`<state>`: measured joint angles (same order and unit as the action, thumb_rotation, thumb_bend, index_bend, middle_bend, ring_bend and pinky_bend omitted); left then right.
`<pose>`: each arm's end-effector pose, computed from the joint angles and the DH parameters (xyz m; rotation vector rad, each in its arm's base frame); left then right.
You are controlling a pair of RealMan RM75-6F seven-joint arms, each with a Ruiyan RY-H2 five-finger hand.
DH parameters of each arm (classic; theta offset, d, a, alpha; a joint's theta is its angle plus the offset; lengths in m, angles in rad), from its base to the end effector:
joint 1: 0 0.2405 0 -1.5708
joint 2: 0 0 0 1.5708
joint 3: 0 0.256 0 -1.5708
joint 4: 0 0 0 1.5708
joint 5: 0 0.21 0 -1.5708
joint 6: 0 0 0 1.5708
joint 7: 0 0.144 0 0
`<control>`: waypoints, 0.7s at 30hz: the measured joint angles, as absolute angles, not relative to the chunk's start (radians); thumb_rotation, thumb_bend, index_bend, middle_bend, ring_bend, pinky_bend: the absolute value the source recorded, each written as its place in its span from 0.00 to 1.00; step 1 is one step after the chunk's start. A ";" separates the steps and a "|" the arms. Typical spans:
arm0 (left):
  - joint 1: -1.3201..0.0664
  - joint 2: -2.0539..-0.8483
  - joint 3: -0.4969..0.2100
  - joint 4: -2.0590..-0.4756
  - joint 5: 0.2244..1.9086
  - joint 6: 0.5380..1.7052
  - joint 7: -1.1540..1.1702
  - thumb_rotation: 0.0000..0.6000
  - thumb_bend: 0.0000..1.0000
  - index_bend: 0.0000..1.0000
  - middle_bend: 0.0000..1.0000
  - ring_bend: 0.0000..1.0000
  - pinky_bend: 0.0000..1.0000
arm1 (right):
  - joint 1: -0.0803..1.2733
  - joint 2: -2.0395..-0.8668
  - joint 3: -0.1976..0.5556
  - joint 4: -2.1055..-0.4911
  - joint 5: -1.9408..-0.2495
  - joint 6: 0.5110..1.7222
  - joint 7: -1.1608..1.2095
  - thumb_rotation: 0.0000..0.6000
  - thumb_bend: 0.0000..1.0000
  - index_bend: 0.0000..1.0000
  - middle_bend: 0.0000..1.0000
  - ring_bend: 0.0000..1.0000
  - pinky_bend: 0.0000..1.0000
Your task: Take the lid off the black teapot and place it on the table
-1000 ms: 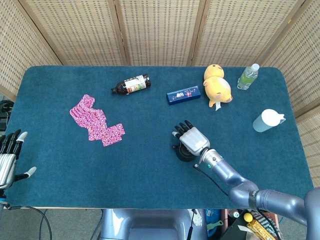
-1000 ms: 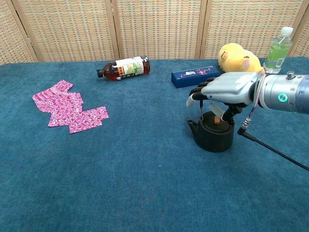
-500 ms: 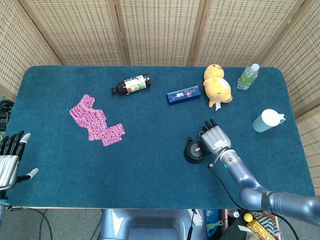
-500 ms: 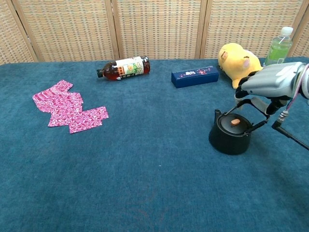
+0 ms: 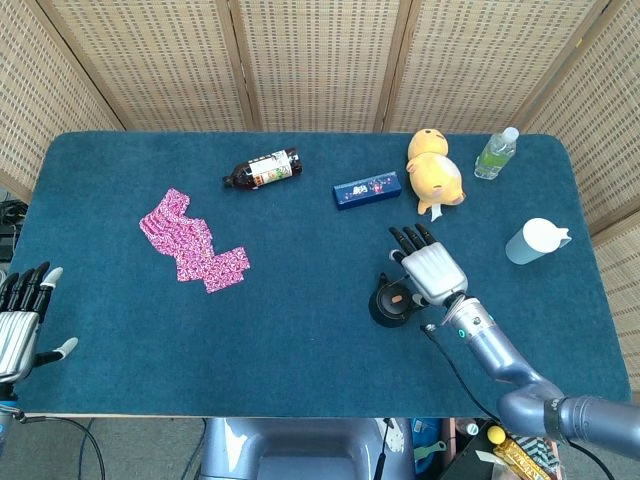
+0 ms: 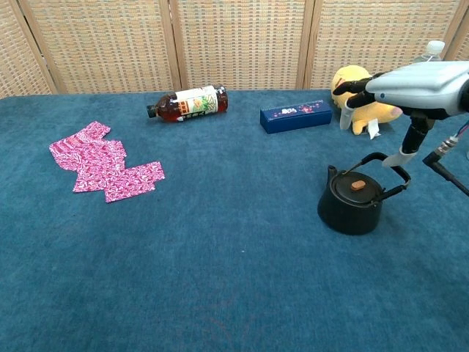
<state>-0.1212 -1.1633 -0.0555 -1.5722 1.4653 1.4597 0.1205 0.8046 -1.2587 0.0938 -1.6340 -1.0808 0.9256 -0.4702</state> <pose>-0.3137 0.1940 0.1479 -1.4211 -0.8228 -0.8185 -0.1606 -0.3531 0.0553 1.9675 -0.6900 0.7128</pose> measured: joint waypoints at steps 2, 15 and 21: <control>-0.121 -1.162 -0.056 -1.574 1.465 1.460 0.120 1.00 0.17 0.00 0.00 0.00 0.00 | 0.792 -1.254 0.095 -1.629 -1.115 0.921 -0.406 1.00 0.29 0.43 0.02 0.00 0.00; -0.120 -1.163 -0.054 -1.575 1.468 1.464 0.123 1.00 0.17 0.00 0.00 0.00 0.00 | 0.756 -1.306 0.083 -1.540 -1.179 0.853 -0.233 1.00 0.44 0.49 0.02 0.00 0.00; -0.120 -1.165 -0.055 -1.571 1.473 1.468 0.120 1.00 0.17 0.00 0.00 0.00 0.00 | 0.764 -1.339 0.088 -1.518 -1.161 0.838 -0.255 1.00 0.48 0.50 0.02 0.00 0.00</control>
<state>-0.1202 -1.1652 -0.0546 -1.5707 1.4727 1.4678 0.1196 0.7644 -1.3386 0.0877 -1.5181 -1.1611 0.8381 -0.2551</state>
